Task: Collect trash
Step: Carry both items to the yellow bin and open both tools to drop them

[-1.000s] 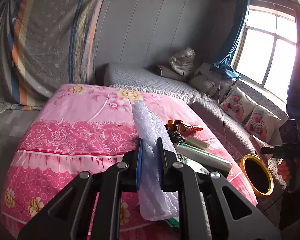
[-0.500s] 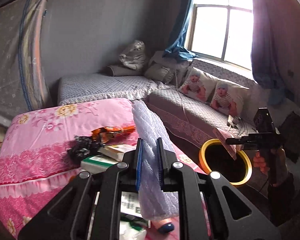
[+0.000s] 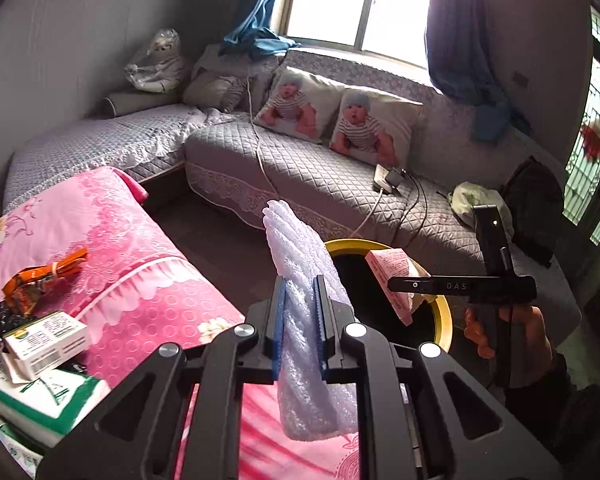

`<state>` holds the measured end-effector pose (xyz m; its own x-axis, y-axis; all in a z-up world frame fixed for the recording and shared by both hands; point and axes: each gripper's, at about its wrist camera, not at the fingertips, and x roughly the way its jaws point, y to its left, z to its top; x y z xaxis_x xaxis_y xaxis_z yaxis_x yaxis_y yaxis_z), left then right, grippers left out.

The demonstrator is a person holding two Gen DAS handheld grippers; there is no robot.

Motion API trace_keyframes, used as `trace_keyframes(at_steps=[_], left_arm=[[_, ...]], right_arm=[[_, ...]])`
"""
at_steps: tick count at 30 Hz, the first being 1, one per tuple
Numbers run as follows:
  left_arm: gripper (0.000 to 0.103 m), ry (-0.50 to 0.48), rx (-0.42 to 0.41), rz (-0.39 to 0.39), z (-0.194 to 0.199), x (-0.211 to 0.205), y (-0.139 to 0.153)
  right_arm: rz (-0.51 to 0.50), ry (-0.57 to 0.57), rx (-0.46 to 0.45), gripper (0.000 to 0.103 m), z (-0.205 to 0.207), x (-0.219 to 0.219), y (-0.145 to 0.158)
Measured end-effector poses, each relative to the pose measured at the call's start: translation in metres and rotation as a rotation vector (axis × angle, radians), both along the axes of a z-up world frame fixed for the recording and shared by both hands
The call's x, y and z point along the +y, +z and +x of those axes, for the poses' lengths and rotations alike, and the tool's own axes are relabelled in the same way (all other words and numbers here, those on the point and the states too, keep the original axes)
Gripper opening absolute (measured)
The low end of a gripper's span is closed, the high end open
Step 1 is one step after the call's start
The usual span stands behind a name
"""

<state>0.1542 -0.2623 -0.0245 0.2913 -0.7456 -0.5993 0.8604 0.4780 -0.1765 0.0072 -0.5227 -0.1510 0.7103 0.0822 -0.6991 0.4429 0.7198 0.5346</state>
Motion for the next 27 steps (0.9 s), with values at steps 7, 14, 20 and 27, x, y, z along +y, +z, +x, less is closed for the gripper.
trace_keyframes(at_steps=[7, 14, 20, 27], left_arm=[[0.012, -0.066, 0.043, 0.029, -0.004, -0.062, -0.021], [0.013, -0.106, 0.059, 0.059, -0.014, -0.106, -0.04], [0.013, -0.104, 0.078, 0.095, -0.019, -0.125, -0.061], [0.095, 0.016, 0.051, 0.006, -0.014, -0.094, -0.051]], right_arm=[[-0.037, -0.088, 0.05, 0.054, -0.006, -0.021, -0.018], [-0.06, -0.199, 0.048, 0.066, -0.035, -0.044, -0.015], [-0.075, -0.31, -0.008, 0.068, -0.074, -0.059, 0.008], [-0.161, -0.367, -0.076, 0.074, -0.099, -0.059, 0.037]])
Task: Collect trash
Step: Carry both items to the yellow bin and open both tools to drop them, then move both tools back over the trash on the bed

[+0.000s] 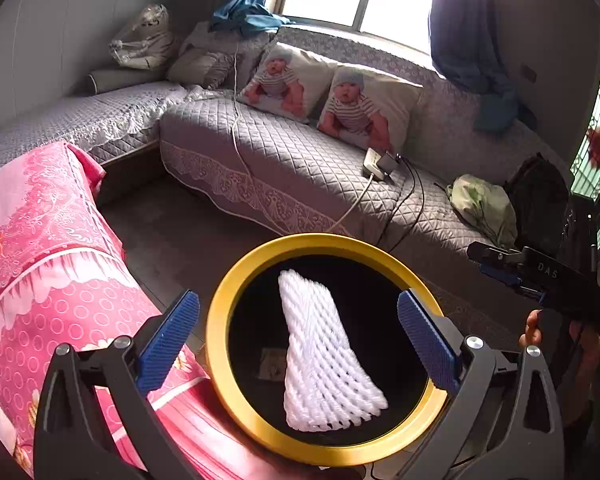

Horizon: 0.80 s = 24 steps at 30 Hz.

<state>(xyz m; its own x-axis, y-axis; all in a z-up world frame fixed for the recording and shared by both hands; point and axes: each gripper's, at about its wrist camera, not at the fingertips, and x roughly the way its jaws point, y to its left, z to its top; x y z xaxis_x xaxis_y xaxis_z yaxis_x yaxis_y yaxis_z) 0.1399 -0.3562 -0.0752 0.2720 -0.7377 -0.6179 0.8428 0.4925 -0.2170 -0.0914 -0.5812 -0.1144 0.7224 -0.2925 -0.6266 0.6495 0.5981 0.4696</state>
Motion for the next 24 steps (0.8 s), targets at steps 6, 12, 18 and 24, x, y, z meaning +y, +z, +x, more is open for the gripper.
trace_keyframes(at_steps=[6, 12, 18, 24], left_arm=[[0.095, 0.089, 0.003, -0.067, 0.002, 0.036, 0.027], [0.095, 0.16, -0.056, -0.179, -0.014, 0.108, 0.071], [0.095, 0.394, -0.207, -0.239, -0.029, 0.236, 0.096], [0.095, 0.869, -0.33, -0.226, -0.049, 0.39, 0.094]], right_arm=[[-0.083, 0.03, -0.046, 0.074, 0.009, 0.021, 0.023], [-0.209, 0.221, -0.092, 0.074, 0.044, 0.079, 0.048], [-0.294, 0.573, -0.172, 0.074, 0.095, 0.178, 0.065], [-0.427, 1.063, -0.211, 0.074, 0.125, 0.33, 0.073]])
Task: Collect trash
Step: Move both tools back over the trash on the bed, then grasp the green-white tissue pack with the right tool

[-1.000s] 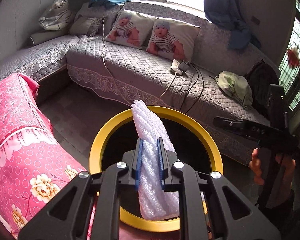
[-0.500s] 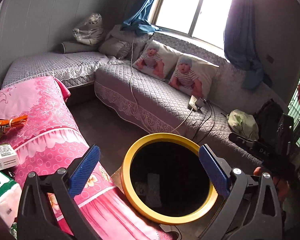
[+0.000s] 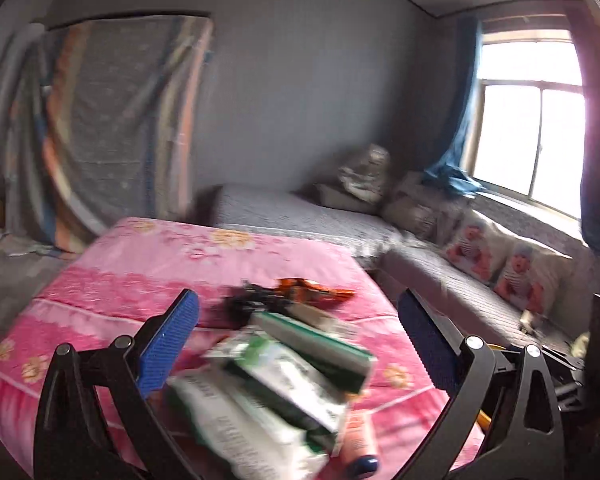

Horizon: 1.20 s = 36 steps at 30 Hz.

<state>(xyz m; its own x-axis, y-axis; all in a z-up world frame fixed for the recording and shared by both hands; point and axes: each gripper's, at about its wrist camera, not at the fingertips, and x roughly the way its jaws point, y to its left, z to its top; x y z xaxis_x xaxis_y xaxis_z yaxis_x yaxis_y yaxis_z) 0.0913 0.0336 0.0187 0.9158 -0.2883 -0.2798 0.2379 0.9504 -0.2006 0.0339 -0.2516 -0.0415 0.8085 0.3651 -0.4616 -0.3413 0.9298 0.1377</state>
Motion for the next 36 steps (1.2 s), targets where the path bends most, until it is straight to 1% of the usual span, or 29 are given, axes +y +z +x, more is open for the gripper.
trace_keyframes(at_steps=[2, 4, 6, 8, 9, 10, 12, 15, 16, 18, 20, 21, 22, 23, 25, 27, 29, 32, 34, 36], left_arm=[[0.095, 0.126, 0.023, -0.013, -0.008, 0.041, -0.005], [0.095, 0.212, 0.033, -0.05, -0.019, 0.076, -0.012], [0.095, 0.277, 0.04, -0.054, -0.029, 0.097, -0.018], [0.095, 0.312, 0.044, -0.037, -0.034, 0.106, -0.023], [0.095, 0.319, 0.044, -0.025, -0.036, 0.109, -0.026], [0.095, 0.319, 0.044, -0.009, -0.037, 0.109, -0.027], [0.095, 0.296, 0.048, 0.02, -0.039, 0.107, -0.031], [0.095, 0.248, 0.053, 0.038, -0.035, 0.098, -0.038], [0.095, 0.239, 0.06, 0.043, -0.037, 0.097, -0.045], [0.095, 0.211, 0.079, 0.032, -0.034, 0.093, -0.051], [0.095, 0.182, 0.101, 0.014, -0.031, 0.091, -0.057], [0.095, 0.174, 0.11, 0.012, -0.029, 0.089, -0.06], [0.095, 0.168, 0.118, 0.012, -0.027, 0.088, -0.061], [0.095, 0.162, 0.127, 0.015, -0.026, 0.087, -0.062], [0.095, 0.164, 0.136, 0.02, -0.024, 0.086, -0.065], [0.095, 0.164, 0.143, 0.019, -0.023, 0.087, -0.068], [0.095, 0.155, 0.15, 0.013, -0.022, 0.087, -0.07], [0.095, 0.142, 0.166, 0.007, -0.016, 0.083, -0.074], [0.095, 0.124, 0.178, -0.002, -0.014, 0.081, -0.075], [0.095, 0.11, 0.186, 0.002, -0.012, 0.077, -0.076]], right_arm=[[-0.022, 0.16, 0.043, 0.074, 0.008, 0.044, -0.002], [-0.018, 0.292, 0.113, 0.074, 0.018, 0.08, -0.006], [-0.017, 0.376, 0.178, 0.074, 0.028, 0.106, -0.014], [-0.014, 0.427, 0.235, 0.074, 0.034, 0.126, -0.023], [-0.016, 0.426, 0.248, 0.074, 0.036, 0.13, -0.026], [-0.016, 0.403, 0.246, 0.074, 0.039, 0.132, -0.027], [-0.018, 0.337, 0.219, 0.074, 0.047, 0.131, -0.024], [-0.06, 0.253, 0.174, 0.074, 0.061, 0.121, -0.019], [-0.063, 0.222, 0.17, 0.074, 0.066, 0.115, -0.015], [-0.073, 0.17, 0.163, 0.074, 0.08, 0.105, -0.011], [-0.142, 0.099, 0.142, 0.074, 0.095, 0.094, -0.012], [-0.182, 0.058, 0.131, 0.071, 0.101, 0.089, -0.013], [-0.189, 0.058, 0.149, 0.067, 0.109, 0.083, -0.015], [-0.201, 0.054, 0.162, 0.065, 0.116, 0.079, -0.018], [-0.261, 0.047, 0.164, 0.061, 0.121, 0.075, -0.023], [-0.306, 0.068, 0.179, 0.059, 0.123, 0.075, -0.029], [-0.247, 0.124, 0.244, 0.059, 0.127, 0.071, -0.036], [-0.141, 0.124, 0.329, 0.062, 0.145, 0.059, -0.043], [-0.077, 0.115, 0.384, 0.072, 0.159, 0.048, -0.05], [-0.01, 0.123, 0.446, 0.073, 0.174, 0.039, -0.059]])
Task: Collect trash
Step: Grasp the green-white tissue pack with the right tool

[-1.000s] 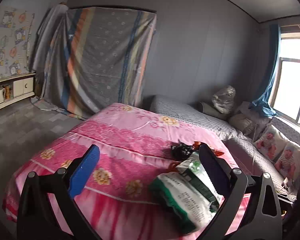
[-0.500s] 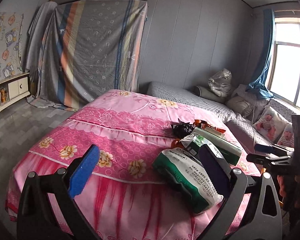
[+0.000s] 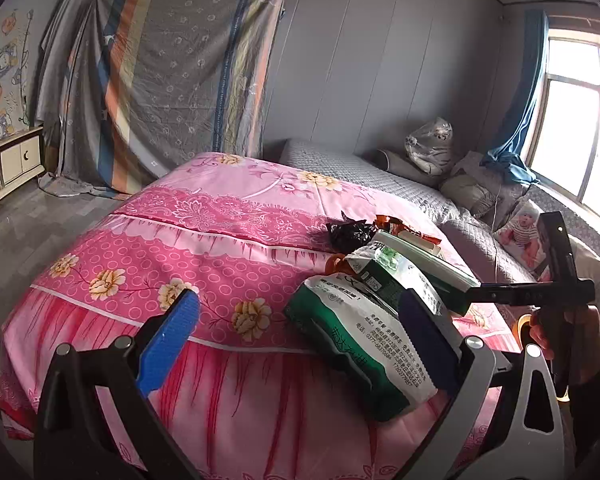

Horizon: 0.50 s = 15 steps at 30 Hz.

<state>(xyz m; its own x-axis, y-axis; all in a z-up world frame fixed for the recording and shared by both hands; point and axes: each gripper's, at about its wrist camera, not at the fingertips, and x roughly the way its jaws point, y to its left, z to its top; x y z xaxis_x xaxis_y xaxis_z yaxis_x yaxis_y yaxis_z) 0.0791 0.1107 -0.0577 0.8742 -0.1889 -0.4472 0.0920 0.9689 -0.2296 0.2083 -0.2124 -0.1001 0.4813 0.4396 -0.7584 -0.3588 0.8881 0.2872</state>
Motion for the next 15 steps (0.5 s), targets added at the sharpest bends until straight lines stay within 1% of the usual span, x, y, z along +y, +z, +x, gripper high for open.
trace_keyframes(at_steps=[2, 4, 6, 8, 10, 15], left_arm=[[0.095, -0.005, 0.0, 0.019, 0.001, -0.004, 0.0], [0.095, -0.001, -0.004, 0.042, 0.002, -0.008, 0.0], [0.095, -0.003, 0.001, 0.049, 0.005, -0.011, 0.0], [0.095, -0.014, 0.017, 0.045, 0.008, -0.013, -0.002], [0.095, -0.018, 0.025, 0.048, 0.009, -0.015, -0.003], [0.095, -0.02, 0.02, 0.049, 0.008, -0.018, 0.0]], right_arm=[[0.071, 0.014, 0.057, 0.075, 0.014, -0.003, -0.006], [0.095, 0.014, 0.086, 0.082, 0.025, -0.002, -0.011], [0.115, 0.017, 0.104, 0.082, 0.035, 0.001, -0.014], [0.126, 0.025, 0.124, 0.084, 0.043, 0.006, -0.017], [0.118, 0.041, 0.136, 0.086, 0.048, 0.013, -0.02], [0.12, 0.047, 0.138, 0.087, 0.06, 0.028, -0.023]])
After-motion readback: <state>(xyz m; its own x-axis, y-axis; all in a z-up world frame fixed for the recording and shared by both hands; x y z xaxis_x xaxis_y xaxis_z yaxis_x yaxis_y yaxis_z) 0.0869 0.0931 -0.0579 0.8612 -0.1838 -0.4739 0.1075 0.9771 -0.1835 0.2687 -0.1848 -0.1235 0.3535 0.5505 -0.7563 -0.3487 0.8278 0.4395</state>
